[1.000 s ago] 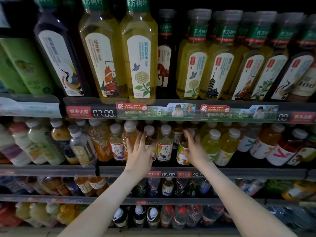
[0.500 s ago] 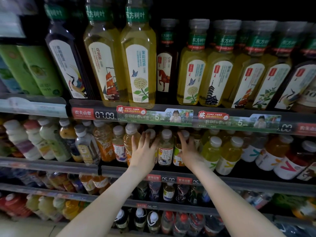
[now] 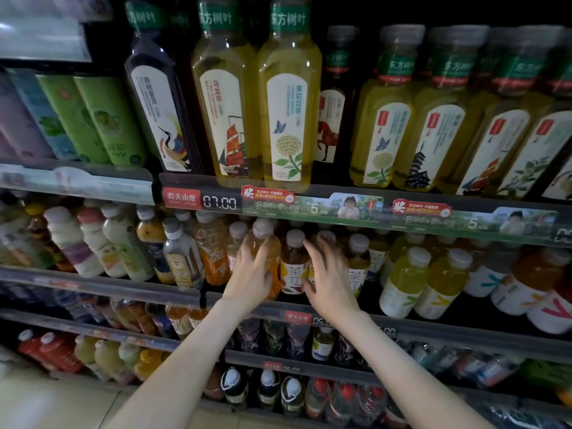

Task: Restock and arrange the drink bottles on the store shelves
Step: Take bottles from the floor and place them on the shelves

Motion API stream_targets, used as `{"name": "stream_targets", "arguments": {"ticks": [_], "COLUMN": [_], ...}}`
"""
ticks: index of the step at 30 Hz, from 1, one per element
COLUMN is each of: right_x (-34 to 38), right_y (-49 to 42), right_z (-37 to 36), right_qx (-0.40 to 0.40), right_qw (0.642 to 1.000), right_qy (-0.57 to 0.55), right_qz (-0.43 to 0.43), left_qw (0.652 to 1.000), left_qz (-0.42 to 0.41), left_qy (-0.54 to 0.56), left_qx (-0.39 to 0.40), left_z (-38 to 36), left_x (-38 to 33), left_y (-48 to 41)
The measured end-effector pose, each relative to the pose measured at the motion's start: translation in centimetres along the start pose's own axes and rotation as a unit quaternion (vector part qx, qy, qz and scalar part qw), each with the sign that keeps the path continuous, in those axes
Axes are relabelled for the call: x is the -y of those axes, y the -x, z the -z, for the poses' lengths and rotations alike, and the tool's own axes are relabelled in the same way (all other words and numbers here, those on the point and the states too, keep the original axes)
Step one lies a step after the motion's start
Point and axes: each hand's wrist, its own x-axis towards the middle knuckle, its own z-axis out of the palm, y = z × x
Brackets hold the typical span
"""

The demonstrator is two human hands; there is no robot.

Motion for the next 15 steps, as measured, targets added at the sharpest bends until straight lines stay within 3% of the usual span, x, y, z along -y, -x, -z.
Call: {"name": "stream_targets", "arguments": {"ticks": [6, 9, 11, 13, 15], "right_x": [2.9, 4.2, 4.6, 4.8, 5.0], "right_y": [-1.0, -1.6, -1.2, -0.5, -0.1], "right_z": [-0.4, -1.8, -2.6, -3.0, -3.1], "right_qx": [0.076, 0.120, 0.108, 0.082, 0.066], "right_qw": [0.979, 0.954, 0.941, 0.932, 0.926], "right_qy": [-0.181, -0.252, -0.292, -0.325, -0.339], "right_qz": [-0.063, -0.109, -0.130, -0.137, -0.155], "left_qw": [0.995, 0.981, 0.967, 0.968, 0.983], "left_qz": [-0.079, -0.172, -0.223, -0.227, -0.165], "left_qy": [-0.003, 0.049, 0.085, 0.076, 0.066], "left_qx": [-0.061, -0.072, -0.090, -0.080, -0.042], "left_z": [-0.2, -0.8, -1.0, -0.9, -0.5], "left_x": [0.8, 1.9, 2.5, 3.0, 3.6], "left_y": [0.7, 3.2, 4.5, 5.3, 5.3]}}
